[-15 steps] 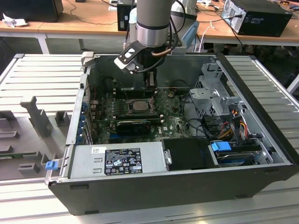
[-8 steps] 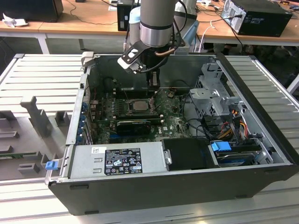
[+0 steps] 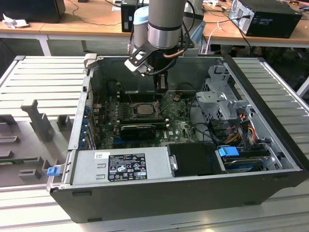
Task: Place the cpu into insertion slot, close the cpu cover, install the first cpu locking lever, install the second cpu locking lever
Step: 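Close the cpu cover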
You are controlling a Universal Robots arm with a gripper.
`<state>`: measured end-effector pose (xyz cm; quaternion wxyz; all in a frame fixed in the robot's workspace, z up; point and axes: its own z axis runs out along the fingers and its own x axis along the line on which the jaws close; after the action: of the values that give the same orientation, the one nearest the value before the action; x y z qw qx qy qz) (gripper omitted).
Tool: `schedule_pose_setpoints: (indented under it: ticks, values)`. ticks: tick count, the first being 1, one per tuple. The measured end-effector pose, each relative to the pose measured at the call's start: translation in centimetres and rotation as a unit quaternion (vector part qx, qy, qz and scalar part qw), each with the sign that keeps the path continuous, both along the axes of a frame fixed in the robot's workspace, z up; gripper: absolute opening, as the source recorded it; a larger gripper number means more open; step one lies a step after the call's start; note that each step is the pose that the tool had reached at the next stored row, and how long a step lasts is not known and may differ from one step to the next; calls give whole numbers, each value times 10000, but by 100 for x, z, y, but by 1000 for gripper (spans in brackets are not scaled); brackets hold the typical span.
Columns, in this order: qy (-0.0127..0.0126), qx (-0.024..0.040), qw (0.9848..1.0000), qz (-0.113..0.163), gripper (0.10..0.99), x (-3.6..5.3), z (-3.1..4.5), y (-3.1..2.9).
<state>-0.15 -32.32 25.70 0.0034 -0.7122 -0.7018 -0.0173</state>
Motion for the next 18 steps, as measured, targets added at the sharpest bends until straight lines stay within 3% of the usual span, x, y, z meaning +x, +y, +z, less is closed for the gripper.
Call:
schedule_pose_setpoints:
  ticks: [4,7,18]
  values:
    - [0,0,10000,-1,106,5,26,0]
    - [0,1,10000,0,106,5,90,0]
    - [0,1,10000,-1,106,87,102,0]
